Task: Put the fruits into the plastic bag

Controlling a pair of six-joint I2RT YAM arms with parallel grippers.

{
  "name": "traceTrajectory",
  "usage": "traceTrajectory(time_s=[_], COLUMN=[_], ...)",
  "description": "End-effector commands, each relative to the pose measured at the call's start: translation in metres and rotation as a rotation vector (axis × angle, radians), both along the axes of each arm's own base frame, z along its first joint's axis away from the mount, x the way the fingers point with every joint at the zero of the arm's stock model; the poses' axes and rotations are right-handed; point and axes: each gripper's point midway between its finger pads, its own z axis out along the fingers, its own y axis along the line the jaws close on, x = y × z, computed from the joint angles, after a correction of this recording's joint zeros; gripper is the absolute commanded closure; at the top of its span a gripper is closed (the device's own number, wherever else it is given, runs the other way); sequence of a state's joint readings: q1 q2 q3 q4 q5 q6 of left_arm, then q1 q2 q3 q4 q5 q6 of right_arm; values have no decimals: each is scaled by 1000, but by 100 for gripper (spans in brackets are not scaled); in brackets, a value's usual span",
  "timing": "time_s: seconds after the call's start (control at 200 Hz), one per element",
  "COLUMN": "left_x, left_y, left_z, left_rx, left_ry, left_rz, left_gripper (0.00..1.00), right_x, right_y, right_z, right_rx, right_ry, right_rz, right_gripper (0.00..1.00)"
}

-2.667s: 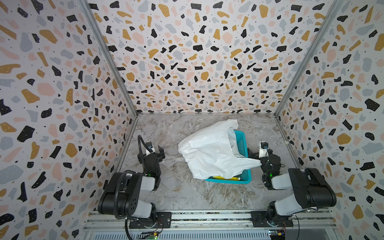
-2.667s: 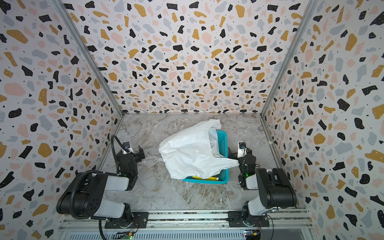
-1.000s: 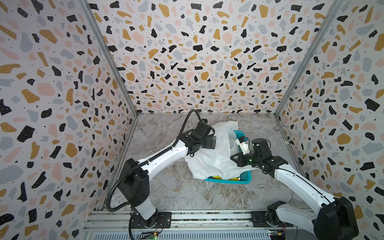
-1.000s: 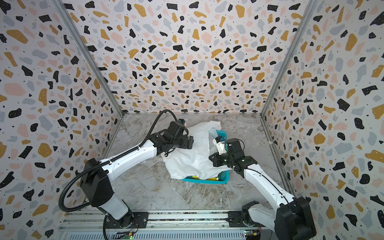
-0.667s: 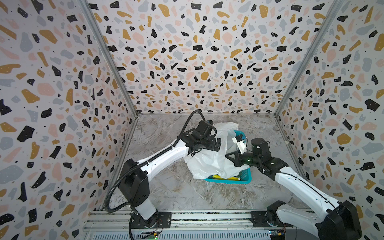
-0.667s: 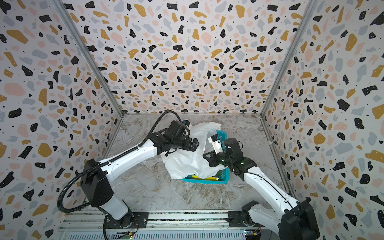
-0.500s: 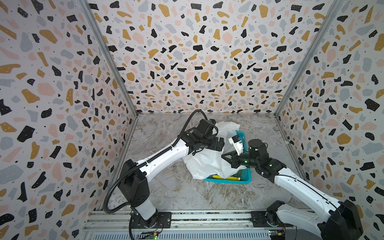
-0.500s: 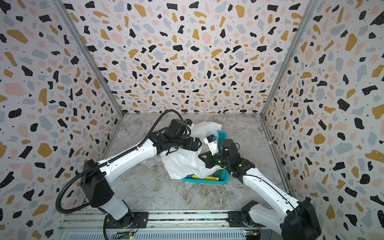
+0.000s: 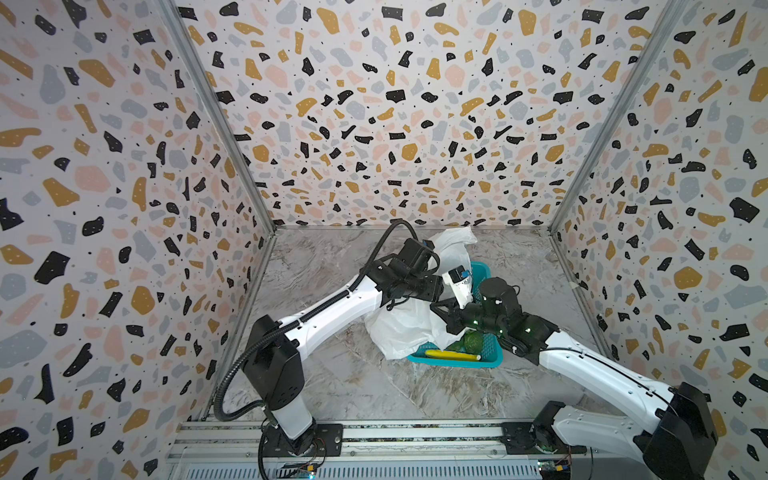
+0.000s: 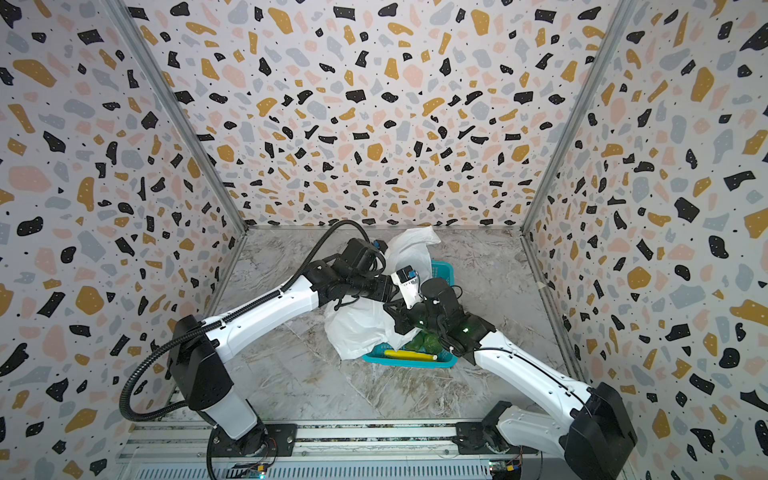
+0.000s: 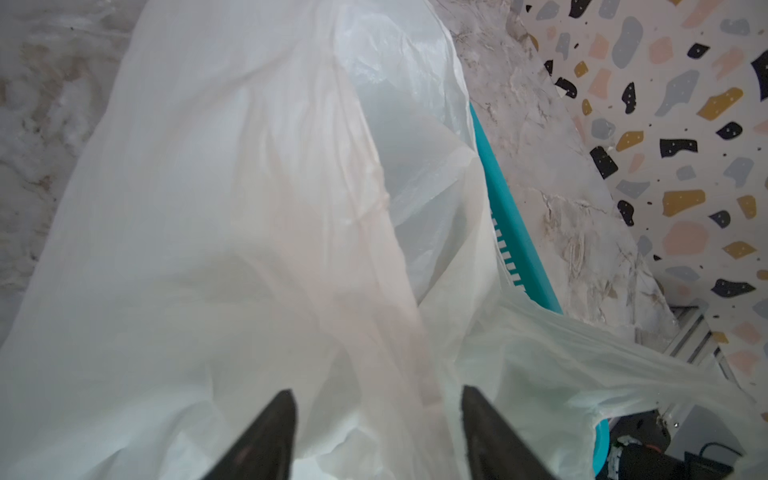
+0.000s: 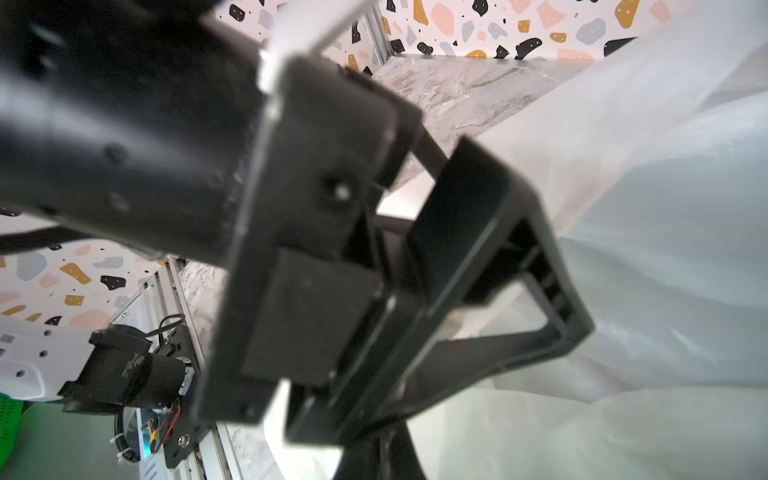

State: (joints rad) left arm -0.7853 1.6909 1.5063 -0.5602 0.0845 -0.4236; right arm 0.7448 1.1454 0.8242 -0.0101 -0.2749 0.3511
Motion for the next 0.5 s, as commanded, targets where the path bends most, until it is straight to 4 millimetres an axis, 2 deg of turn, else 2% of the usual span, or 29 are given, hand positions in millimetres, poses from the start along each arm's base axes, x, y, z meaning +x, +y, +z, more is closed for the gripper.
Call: traceTrajectory(time_s=[0.0,0.075,0.21,0.25,0.26,0.29,0.34,0.396,0.496], left_x=[1,3,4,2,2,1,0,-2,-5], left_y=[0,5,22,27,28,32,39,50,65], left_z=[18,37,51,50,50,49,48,47,48], left_rx=[1,3,19,11,8,0,-14,-15,-4], left_ry=[-49,-107,-153,-148,-146,-143,-144,-152,-180], left_rz=[-5,-5,-22,-35,-38,-46,-59,-59,-67], left_gripper=[92,100,100,100,100,100,100,100,100], right_x=[10,8,1,-1,-1,-2,-1,4,15], right_y=[5,3,-2,-5,-7,-12,-22,-38,-74], right_z=[42,47,66,75,77,84,97,109,127], right_rx=[66,76,94,101,103,109,121,137,179], right_ry=[-101,-107,-136,-152,-156,-167,-187,-202,-224], right_rz=[-25,-26,-20,-22,-25,-37,-64,-117,-221], right_gripper=[100,100,100,87,78,60,42,33,24])
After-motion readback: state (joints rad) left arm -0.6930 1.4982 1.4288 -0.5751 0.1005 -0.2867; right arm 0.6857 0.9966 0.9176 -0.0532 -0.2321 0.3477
